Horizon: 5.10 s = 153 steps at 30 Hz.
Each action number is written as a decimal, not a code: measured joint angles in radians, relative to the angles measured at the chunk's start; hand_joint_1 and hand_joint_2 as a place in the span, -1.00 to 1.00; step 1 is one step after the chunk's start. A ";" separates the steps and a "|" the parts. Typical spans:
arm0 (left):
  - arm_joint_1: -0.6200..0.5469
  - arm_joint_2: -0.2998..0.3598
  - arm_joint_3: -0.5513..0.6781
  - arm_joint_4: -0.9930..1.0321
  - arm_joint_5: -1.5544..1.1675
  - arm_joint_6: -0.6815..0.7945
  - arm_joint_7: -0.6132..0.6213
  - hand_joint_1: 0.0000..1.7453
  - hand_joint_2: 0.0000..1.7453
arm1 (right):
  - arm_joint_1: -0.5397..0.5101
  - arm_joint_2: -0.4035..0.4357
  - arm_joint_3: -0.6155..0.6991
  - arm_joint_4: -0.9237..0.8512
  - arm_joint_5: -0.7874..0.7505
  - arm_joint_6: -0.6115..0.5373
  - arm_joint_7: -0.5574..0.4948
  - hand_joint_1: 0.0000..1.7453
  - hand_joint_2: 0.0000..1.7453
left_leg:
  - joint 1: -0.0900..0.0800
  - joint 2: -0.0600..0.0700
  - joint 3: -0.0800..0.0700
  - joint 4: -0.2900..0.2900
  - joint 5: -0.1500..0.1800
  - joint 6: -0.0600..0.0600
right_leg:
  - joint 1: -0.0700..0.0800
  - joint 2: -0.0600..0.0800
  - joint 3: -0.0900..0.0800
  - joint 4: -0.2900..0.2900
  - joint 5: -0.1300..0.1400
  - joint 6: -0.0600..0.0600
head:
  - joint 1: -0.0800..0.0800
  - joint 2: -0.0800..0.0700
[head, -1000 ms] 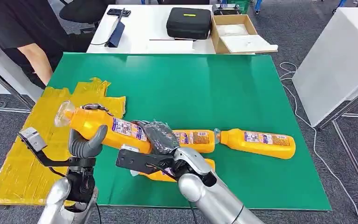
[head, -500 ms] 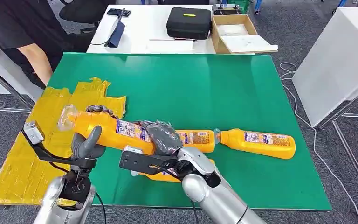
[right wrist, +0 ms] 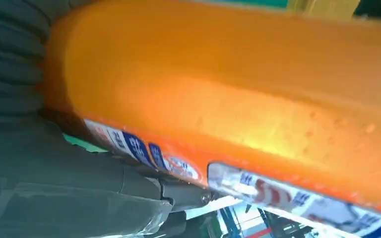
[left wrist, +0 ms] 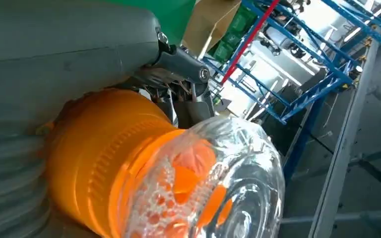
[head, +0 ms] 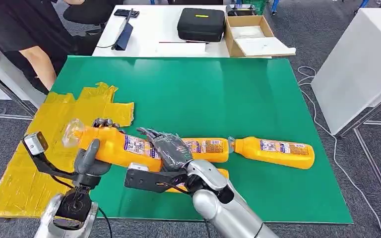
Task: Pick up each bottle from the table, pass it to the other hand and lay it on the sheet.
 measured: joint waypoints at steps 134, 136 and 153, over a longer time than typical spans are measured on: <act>-0.319 0.242 -0.125 0.738 -2.330 0.948 -0.019 -1.00 -1.00 | 0.466 -0.685 -0.446 -0.716 -0.223 -0.087 -0.248 -1.00 -1.00 | -0.001 -0.001 0.000 0.000 0.000 -0.001 | -0.001 0.000 0.000 0.000 0.000 0.000 | 0.000 0.000; -0.314 0.232 -0.116 0.715 -2.287 0.964 -0.039 -1.00 -1.00 | 0.465 -0.678 -0.441 -0.716 -0.213 -0.087 -0.246 -1.00 -1.00 | -0.001 -0.001 0.000 0.000 0.000 -0.001 | -0.001 -0.001 0.000 0.000 0.000 0.000 | 0.000 0.000; -0.300 0.203 -0.089 0.658 -2.258 0.972 -0.052 -1.00 -1.00 | 0.453 -0.655 -0.422 -0.710 -0.205 -0.085 -0.240 -1.00 -1.00 | -0.001 -0.001 0.000 0.000 0.001 -0.001 | 0.000 -0.001 0.000 0.000 0.000 0.000 | 0.000 0.000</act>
